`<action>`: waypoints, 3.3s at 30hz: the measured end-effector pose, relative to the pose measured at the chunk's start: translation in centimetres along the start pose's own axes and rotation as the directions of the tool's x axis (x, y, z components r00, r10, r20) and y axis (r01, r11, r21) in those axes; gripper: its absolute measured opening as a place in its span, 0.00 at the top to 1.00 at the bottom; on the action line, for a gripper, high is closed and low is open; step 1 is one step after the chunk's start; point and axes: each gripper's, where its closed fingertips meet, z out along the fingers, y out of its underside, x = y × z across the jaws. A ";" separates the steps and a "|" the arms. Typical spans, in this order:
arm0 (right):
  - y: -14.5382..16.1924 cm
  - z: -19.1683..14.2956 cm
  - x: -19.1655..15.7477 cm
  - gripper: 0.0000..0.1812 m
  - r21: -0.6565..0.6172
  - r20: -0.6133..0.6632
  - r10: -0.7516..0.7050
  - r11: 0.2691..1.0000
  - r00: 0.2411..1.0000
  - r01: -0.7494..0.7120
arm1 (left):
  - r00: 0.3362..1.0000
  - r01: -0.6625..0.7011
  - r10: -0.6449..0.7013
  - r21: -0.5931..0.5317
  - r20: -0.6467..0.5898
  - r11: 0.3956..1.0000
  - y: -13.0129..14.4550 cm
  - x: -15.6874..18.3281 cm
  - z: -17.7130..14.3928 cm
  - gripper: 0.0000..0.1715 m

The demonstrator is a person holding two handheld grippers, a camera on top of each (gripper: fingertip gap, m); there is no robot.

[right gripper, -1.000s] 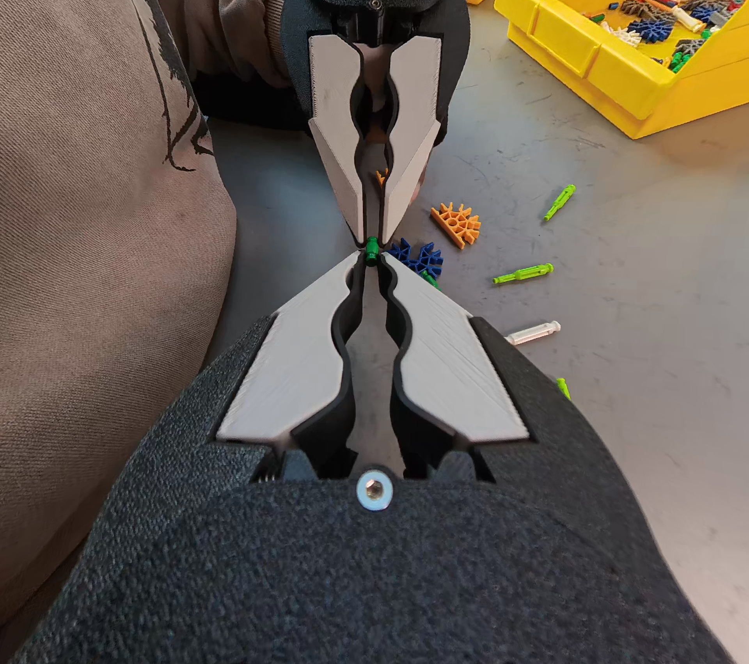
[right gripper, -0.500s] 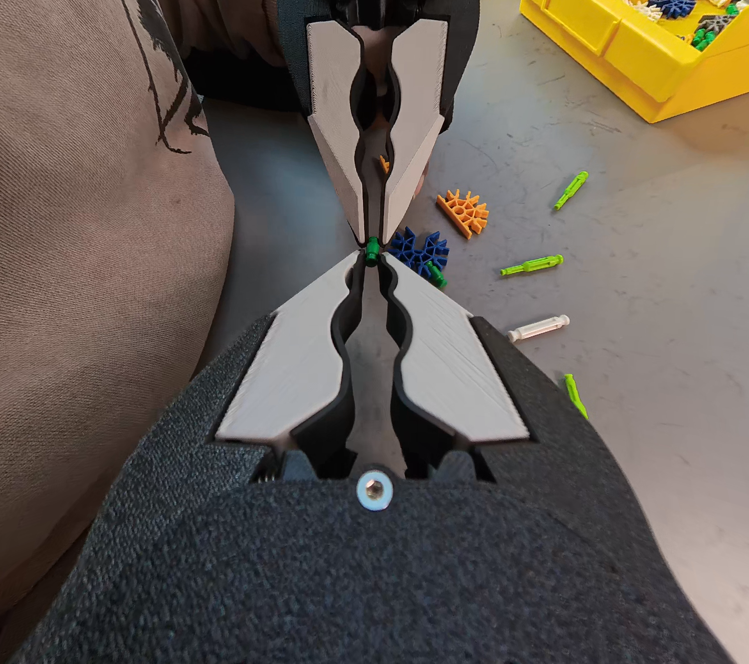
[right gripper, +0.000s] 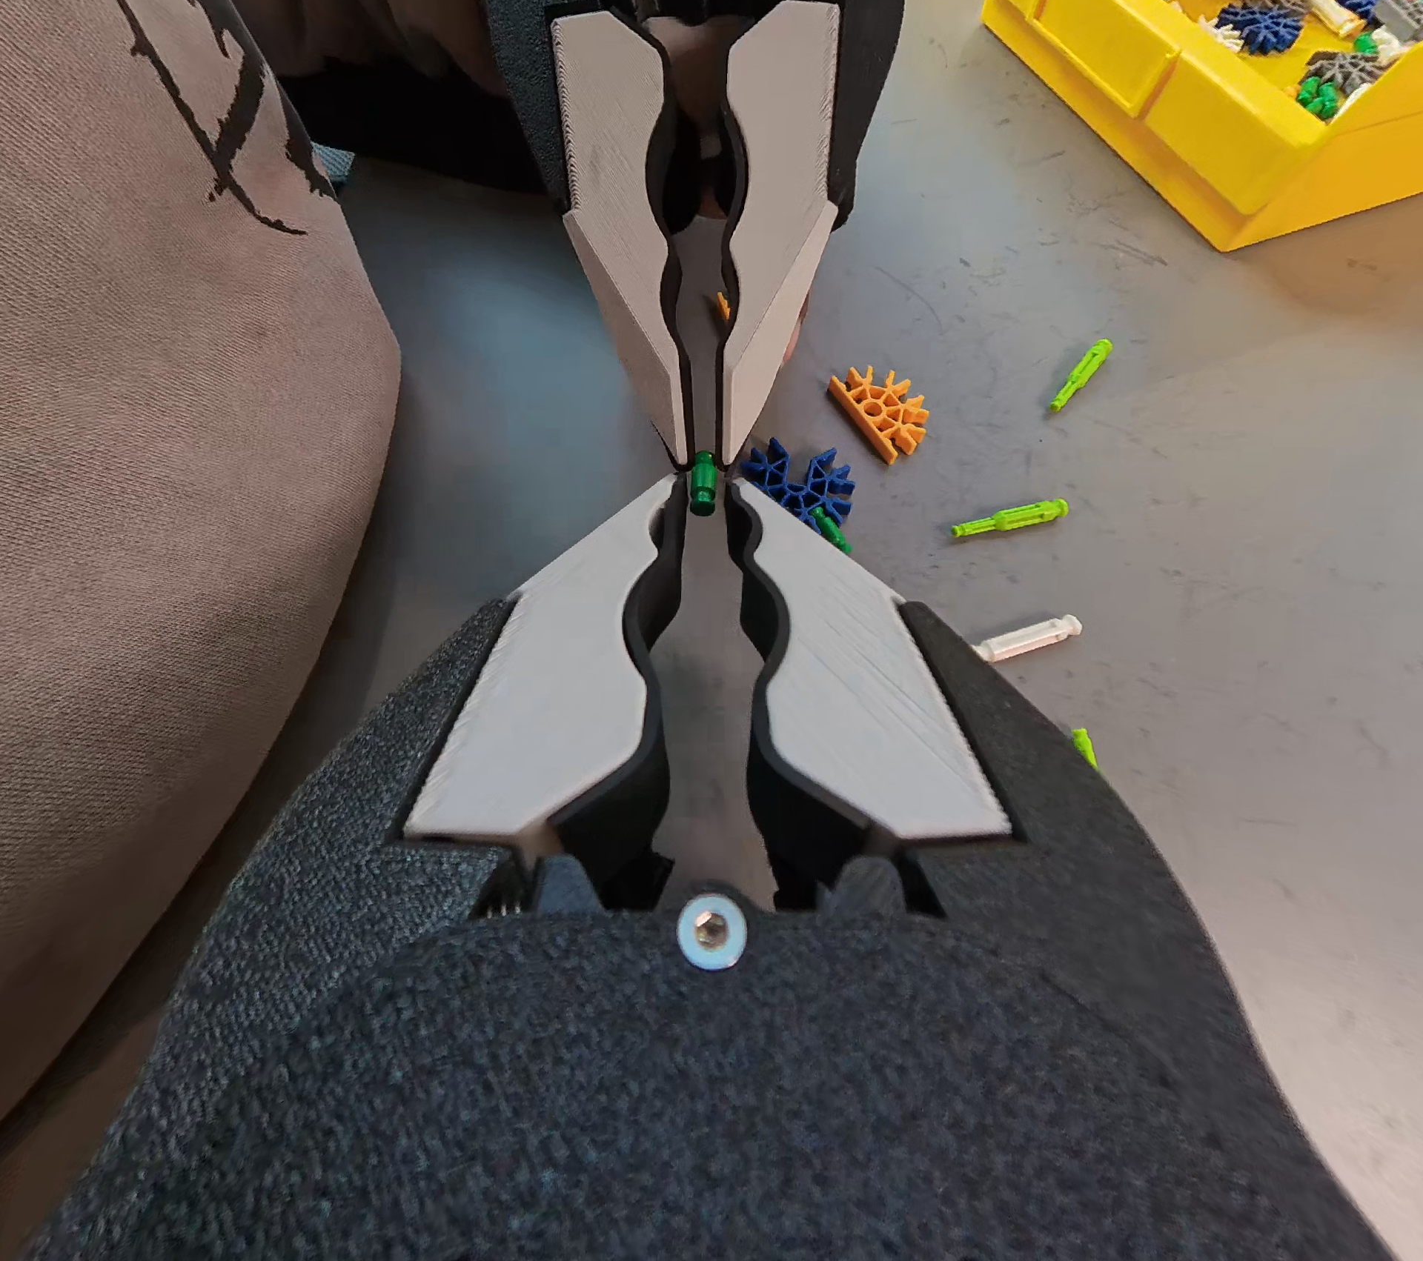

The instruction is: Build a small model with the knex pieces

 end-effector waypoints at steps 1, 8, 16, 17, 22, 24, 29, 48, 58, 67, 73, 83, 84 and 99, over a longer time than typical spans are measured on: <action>-0.2 0.0 -0.2 0.96 0.009 0.004 -0.002 1.000 1.000 0.002 | 1.000 -0.002 0.002 -0.001 0.004 1.000 0.0 0.1 -0.1 0.97; -0.6 0.6 -0.4 0.98 -0.002 -0.019 -0.022 1.000 1.000 0.022 | 1.000 -0.001 0.001 -0.017 0.021 1.000 0.4 0.2 -0.4 0.97; 1.1 0.0 2.0 0.98 -0.092 -0.266 0.154 0.979 0.952 -0.184 | 0.990 0.056 -0.033 -0.163 0.140 0.985 3.9 -2.6 -1.6 0.85; 1.2 0.1 2.1 0.98 -0.085 -0.296 0.190 0.971 0.936 -0.224 | 0.991 0.054 -0.031 -0.172 0.130 0.984 4.0 -2.4 -1.5 0.86; 2.0 1.1 1.8 0.98 -0.086 -0.373 0.278 0.940 0.885 -0.331 | 0.994 0.032 -0.009 -0.211 0.113 0.977 4.3 -1.5 -0.6 0.94; 2.2 1.4 1.8 0.98 -0.093 -0.397 0.284 0.933 0.873 -0.346 | 0.993 0.023 0.001 -0.207 0.117 0.978 4.2 -1.2 -0.4 0.96; 2.3 1.7 1.6 0.98 -0.119 -0.423 0.273 0.928 0.864 -0.352 | 0.994 0.009 0.014 -0.205 0.111 0.979 4.0 -0.6 -0.4 0.97; 1.9 1.4 1.3 0.97 -0.172 -0.402 0.230 0.932 0.886 -0.320 | 0.988 0.023 0.008 -0.200 0.153 0.979 4.0 -1.4 -1.0 0.95; 2.5 1.9 1.5 1.00 -0.268 -0.373 0.173 0.920 0.911 -0.285 | 0.976 0.039 0.014 -0.239 0.217 0.970 4.8 -2.6 -0.9 0.92; 2.4 2.1 1.5 1.00 -0.363 -0.305 0.121 0.902 0.945 -0.232 | 0.976 0.047 0.005 -0.234 0.216 0.971 4.9 -2.6 -0.9 0.94; 2.4 1.5 1.1 0.95 -0.356 -0.295 0.150 0.899 0.944 -0.254 | 0.975 0.038 0.017 -0.245 0.219 0.969 5.0 -2.7 -1.1 0.94; 1.9 1.5 1.3 0.98 -0.346 -0.293 0.150 0.904 0.944 -0.251 | 0.976 0.044 0.008 -0.233 0.218 0.972 5.0 -2.8 -1.0 0.94; 1.8 1.6 1.4 0.98 -0.348 -0.296 0.145 0.904 0.944 -0.248 | 0.976 0.042 0.009 -0.233 0.216 0.972 5.0 -2.8 -1.0 0.95; 2.1 1.9 1.5 0.96 -0.371 -0.279 0.154 0.893 0.948 -0.254 | 0.977 0.036 0.014 -0.234 0.212 0.972 5.0 -2.6 -0.9 0.97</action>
